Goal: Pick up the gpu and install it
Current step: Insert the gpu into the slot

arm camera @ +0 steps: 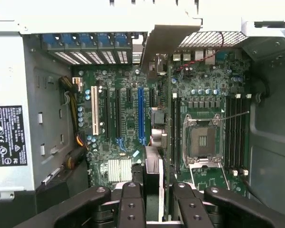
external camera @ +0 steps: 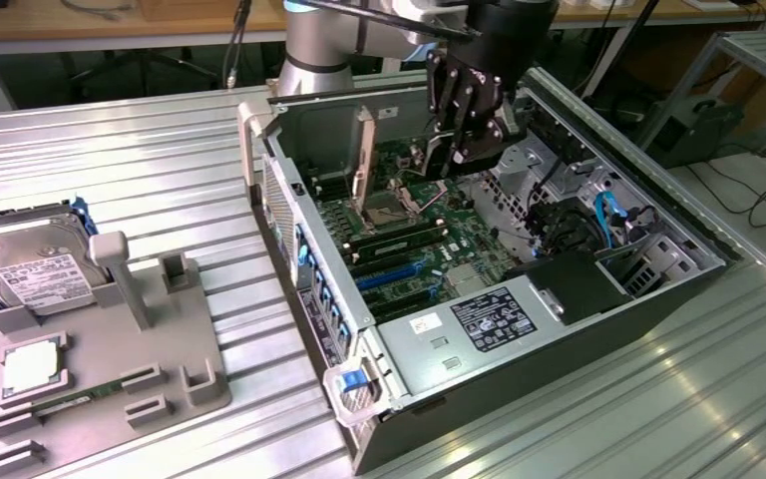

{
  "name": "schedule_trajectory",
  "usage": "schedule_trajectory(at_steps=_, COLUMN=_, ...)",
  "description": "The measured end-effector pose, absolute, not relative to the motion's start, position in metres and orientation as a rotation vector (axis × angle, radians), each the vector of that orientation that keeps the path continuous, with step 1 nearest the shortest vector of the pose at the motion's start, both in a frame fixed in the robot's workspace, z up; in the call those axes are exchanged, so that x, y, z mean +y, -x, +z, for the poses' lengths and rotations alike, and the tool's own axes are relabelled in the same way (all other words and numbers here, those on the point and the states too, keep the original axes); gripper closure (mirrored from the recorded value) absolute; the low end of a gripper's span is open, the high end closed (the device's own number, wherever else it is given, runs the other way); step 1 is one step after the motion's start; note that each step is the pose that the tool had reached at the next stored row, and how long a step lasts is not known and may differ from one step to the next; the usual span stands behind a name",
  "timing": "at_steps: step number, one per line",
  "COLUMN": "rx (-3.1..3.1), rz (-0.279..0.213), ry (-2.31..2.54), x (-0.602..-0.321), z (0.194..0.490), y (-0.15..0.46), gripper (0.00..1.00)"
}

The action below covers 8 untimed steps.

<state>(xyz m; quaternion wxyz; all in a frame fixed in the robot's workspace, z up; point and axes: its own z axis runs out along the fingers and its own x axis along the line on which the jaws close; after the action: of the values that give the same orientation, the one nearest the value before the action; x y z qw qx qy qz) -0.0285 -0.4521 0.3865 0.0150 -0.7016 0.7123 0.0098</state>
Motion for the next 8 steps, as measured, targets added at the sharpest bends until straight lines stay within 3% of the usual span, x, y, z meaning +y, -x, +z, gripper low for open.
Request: schedule_trajectory(at_steps=8, rx=2.265, rz=0.031, ry=2.134, x=-0.452, z=0.374, y=0.030, gripper=0.72)
